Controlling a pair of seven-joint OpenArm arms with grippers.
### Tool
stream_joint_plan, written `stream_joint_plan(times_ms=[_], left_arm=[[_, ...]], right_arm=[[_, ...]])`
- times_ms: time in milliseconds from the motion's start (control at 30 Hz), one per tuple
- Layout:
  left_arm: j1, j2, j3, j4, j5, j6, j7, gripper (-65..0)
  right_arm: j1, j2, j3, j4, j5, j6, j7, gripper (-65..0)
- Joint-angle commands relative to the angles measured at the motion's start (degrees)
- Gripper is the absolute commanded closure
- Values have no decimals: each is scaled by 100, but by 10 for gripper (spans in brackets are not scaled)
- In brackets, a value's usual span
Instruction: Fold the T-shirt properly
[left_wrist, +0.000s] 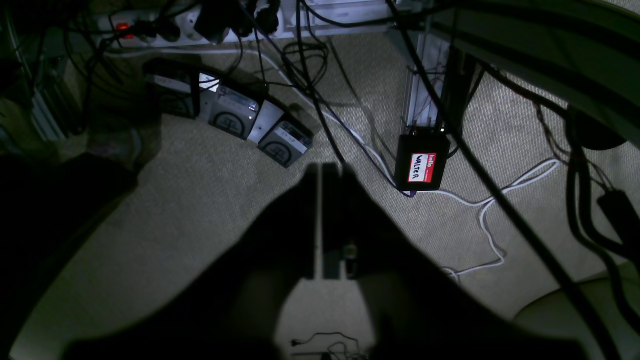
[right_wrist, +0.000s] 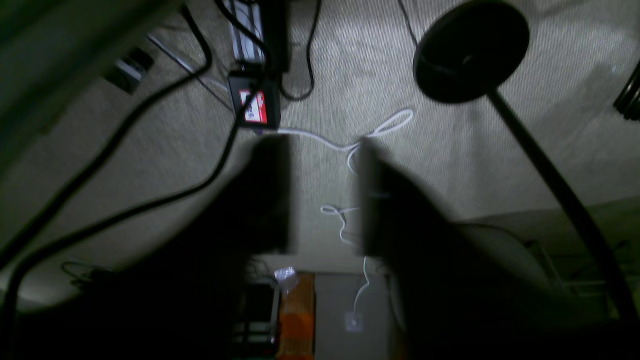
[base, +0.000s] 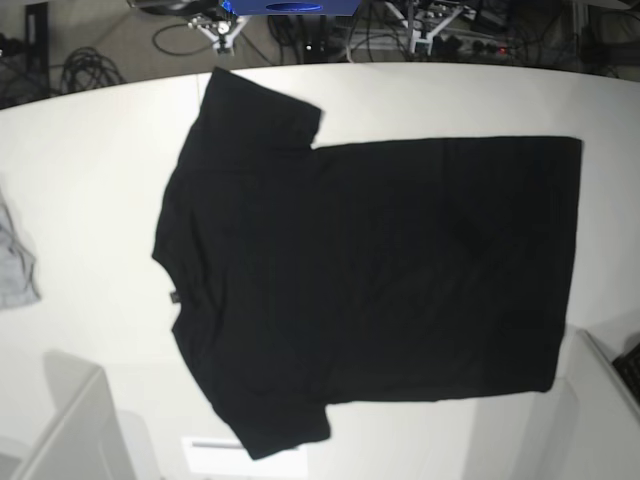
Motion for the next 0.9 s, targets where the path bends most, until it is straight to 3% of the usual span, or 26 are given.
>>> stream_joint_plan(times_ms=[0,100,167,267,367,400,867], left_arm=[[24,-6,-8,14,-3,30,8,-95],[33,-6,-8,23,-3,30,8,-258],[33,-6,-8,23,-3,30,8,-306],[42,-15,-8,23,-3,30,8,-217],[42,-15,-8,23,-3,30,8,-26],[42,-15,-8,23,-12,30,8,0],[139,-33,-16,76,-12,30,-10,0]], right_arm=[[-2,5,-12,-5,1,-21,3,0],[-2,5,5,-5,1,-21,3,0],[-11,5,14,-5,1,-21,3,0],[-81,5,5,4,1,-21,3,0],[-196,5,-12,197,1,-21,3,0],[-257,5,-12,303,1,-21,3,0],[-609,14,-12,786,-8,-21,-5,0]])
